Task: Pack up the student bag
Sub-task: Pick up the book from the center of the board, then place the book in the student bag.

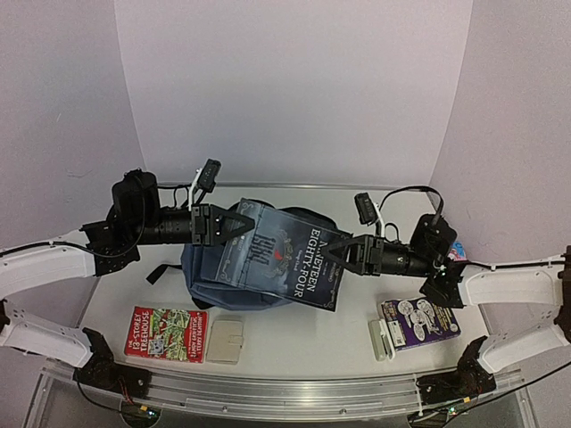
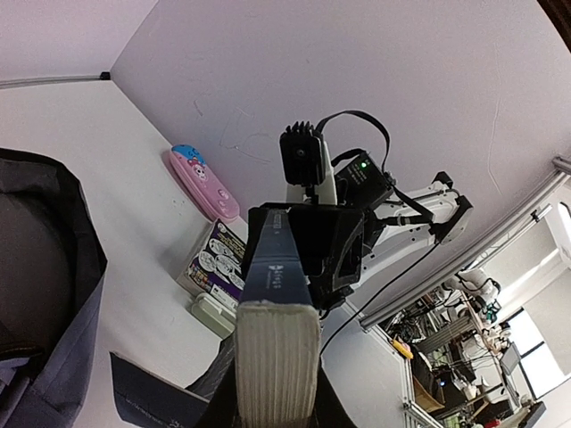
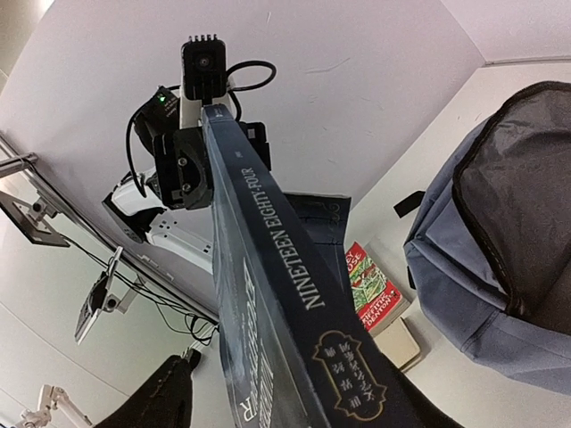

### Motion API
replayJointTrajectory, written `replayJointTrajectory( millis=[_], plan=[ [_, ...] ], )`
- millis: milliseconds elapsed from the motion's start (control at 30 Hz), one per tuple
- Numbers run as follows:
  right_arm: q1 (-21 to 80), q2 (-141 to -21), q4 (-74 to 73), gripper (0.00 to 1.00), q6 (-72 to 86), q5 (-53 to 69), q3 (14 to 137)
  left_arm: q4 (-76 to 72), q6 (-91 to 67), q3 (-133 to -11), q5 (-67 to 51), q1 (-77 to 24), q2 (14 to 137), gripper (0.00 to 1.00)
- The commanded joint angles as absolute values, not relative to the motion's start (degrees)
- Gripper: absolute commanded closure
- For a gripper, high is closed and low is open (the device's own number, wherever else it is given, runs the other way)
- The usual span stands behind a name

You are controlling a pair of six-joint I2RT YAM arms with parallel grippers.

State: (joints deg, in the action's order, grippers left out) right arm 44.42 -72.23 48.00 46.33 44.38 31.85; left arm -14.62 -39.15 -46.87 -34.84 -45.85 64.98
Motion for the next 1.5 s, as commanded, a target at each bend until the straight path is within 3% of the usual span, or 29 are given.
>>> replayJointTrajectory(
  millis=[0,300,667,733,867,967,1200,1467],
  plan=[
    [45.9,-72.7,58.4,0.36,50.6,49.0,31.2,-31.8,-43.4,-47.9,-31.0,-44.6,65.9,1.00],
    [46.2,-74.1,59.4,0.37,51.2,50.1,31.3,-31.1,-46.5,-48.9,-30.9,-43.7,66.4,1.00],
    [46.3,-72.1,59.8,0.90,52.3,45.6,30.3,-22.2,-45.8,-50.5,-29.9,-42.7,67.6,1.00],
    [46.2,-71.7,59.6,0.97,52.7,42.7,29.8,-16.5,-44.8,-51.9,-28.7,-42.3,67.9,0.90],
    [46.0,-69.7,54.7,1.00,51.9,35.4,29.6,0.0,-43.5,-55.1,-25.7,-38.8,68.2,0.29],
    [45.6,-68.1,44.6,1.00,49.1,30.6,32.2,8.1,-44.5,-55.1,-26.6,-33.0,68.0,0.10],
    [43.1,-63.5,20.7,1.00,43.6,21.0,42.2,20.7,-38.2,-58.2,-31.1,-21.9,71.1,0.04],
    [37.6,-64.1,8.7,1.00,41.0,18.5,50.4,28.4,-29.9,-69.9,-39.7,-15.7,90.0,0.07]
  ],
)
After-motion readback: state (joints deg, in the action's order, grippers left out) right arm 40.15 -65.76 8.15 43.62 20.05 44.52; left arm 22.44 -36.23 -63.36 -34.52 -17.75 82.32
